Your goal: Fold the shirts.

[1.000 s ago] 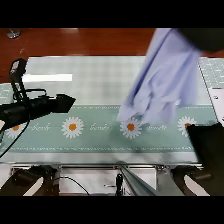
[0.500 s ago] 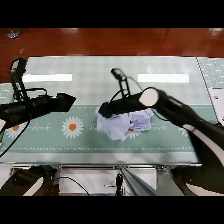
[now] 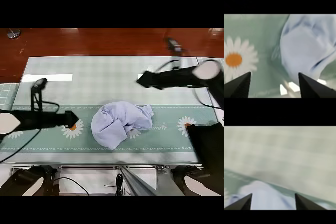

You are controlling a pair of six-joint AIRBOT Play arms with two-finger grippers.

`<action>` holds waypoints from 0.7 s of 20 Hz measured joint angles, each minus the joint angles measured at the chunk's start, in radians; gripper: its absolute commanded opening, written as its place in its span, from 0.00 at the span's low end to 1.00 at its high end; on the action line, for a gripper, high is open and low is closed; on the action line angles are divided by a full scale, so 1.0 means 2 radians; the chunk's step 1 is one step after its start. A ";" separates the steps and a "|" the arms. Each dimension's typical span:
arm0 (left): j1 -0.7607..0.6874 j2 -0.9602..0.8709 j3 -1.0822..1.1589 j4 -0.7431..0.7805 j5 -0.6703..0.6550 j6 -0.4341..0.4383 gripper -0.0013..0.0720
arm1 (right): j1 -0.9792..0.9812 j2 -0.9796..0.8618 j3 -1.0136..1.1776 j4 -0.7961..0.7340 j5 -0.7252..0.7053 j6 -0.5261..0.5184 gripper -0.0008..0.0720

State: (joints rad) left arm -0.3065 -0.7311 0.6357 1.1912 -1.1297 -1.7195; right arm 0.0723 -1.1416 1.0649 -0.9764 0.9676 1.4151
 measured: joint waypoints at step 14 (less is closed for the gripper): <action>-0.085 -0.197 -0.104 -0.396 0.176 0.317 0.04 | -0.152 0.127 -0.276 0.053 -0.004 -0.021 0.86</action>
State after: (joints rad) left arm -0.4763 -1.1248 0.4278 0.4000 -0.7784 -1.0863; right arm -0.2321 -0.8883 0.5129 -0.8703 0.9596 1.3724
